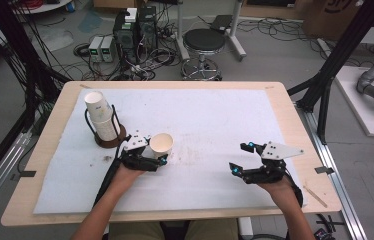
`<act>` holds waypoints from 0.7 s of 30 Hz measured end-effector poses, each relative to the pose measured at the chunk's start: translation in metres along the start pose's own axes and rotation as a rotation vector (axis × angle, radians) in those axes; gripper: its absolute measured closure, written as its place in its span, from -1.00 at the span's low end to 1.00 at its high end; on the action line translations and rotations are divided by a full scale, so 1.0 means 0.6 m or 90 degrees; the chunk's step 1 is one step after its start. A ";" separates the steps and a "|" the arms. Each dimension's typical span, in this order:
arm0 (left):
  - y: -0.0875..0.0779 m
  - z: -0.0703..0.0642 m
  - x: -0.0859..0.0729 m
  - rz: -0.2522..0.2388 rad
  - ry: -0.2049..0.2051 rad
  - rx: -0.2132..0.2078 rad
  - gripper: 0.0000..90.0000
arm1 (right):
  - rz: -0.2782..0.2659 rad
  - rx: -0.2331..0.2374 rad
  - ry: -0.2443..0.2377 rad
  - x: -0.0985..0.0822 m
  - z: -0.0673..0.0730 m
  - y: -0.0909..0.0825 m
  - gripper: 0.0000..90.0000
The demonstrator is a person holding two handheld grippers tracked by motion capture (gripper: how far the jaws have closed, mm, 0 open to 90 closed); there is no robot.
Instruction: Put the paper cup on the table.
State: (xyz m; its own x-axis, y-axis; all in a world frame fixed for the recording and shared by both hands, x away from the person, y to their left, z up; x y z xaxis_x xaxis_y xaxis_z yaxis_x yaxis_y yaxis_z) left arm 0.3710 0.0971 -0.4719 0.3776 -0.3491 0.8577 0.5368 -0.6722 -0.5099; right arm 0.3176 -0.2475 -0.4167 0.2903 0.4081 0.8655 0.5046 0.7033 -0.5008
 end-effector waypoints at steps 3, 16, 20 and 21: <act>-0.019 0.000 -0.003 -0.015 -0.004 -0.002 -0.65 | 0.006 -0.006 0.003 -0.004 -0.004 0.000 -0.55; -0.123 0.005 -0.007 -0.114 0.005 -0.029 -0.64 | 0.049 -0.037 0.025 -0.021 -0.016 0.007 -0.55; -0.145 0.009 -0.015 -0.137 -0.007 -0.021 -0.64 | 0.050 -0.047 0.043 -0.026 -0.021 0.005 -0.55; -0.149 0.009 -0.017 -0.144 -0.009 -0.022 -0.64 | 0.047 -0.048 0.046 -0.027 -0.020 0.003 -0.55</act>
State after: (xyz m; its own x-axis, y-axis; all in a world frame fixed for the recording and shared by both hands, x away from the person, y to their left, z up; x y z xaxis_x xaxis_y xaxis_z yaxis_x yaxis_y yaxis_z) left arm 0.3234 0.1644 -0.4353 0.2614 -0.1784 0.9486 0.5831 -0.7540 -0.3025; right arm 0.3235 -0.2596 -0.4315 0.3857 0.4122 0.8254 0.5385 0.6259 -0.5642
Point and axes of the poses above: each handheld gripper's, and its own axes: y roughly forward along the jaws, x roughly out of its top, z roughly to its left, the point moved 5 cm from there along y, roughly forward along the jaws, and after that the axes turned 6 degrees about z, right-handed, at the moved point
